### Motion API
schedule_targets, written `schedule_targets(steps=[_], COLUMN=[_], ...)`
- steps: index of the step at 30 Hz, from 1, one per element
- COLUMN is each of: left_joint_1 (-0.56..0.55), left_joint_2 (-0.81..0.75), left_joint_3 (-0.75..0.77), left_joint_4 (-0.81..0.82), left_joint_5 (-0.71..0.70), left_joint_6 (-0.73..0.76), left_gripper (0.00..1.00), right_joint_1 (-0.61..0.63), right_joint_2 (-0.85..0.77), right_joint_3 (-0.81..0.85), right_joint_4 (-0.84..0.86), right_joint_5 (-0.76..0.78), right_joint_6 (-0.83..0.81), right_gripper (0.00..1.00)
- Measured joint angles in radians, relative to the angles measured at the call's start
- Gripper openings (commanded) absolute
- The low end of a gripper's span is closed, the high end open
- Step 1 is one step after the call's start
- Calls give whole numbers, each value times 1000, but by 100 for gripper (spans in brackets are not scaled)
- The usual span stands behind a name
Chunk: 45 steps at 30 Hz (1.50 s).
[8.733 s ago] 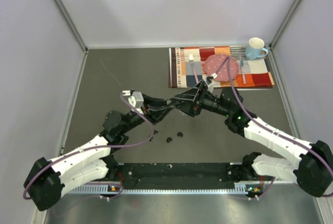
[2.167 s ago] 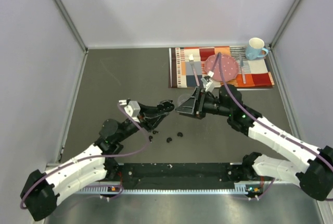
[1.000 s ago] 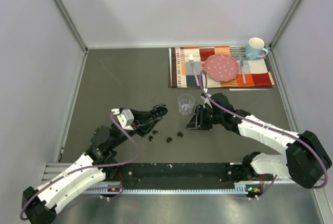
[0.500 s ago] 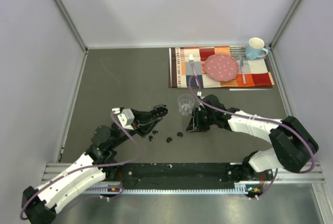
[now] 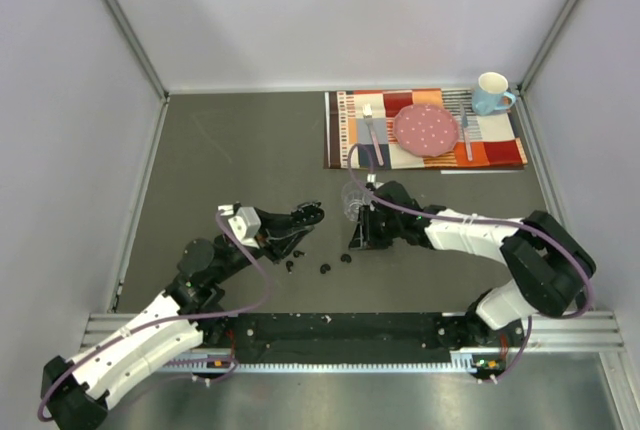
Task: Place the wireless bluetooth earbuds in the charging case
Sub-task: Pick up the earbud from the center of the board.
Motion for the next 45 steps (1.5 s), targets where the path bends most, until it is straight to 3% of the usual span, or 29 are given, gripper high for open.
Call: schedule_targets(steps=[12,45], left_joint_1=[0,0], left_joint_2=[38,37], left_joint_3=[0,2], left_joint_4=[1,6], left_joint_5=[5,9], left_joint_6=[-1,-31], left_gripper=[0,0], right_joint_1=[42,71], right_joint_2=[80,95], right_joint_3=[18,18], right_joint_4=[32,55], right_joint_5=[2,12], right_joint_6=[-2,0], right_gripper=[29,20])
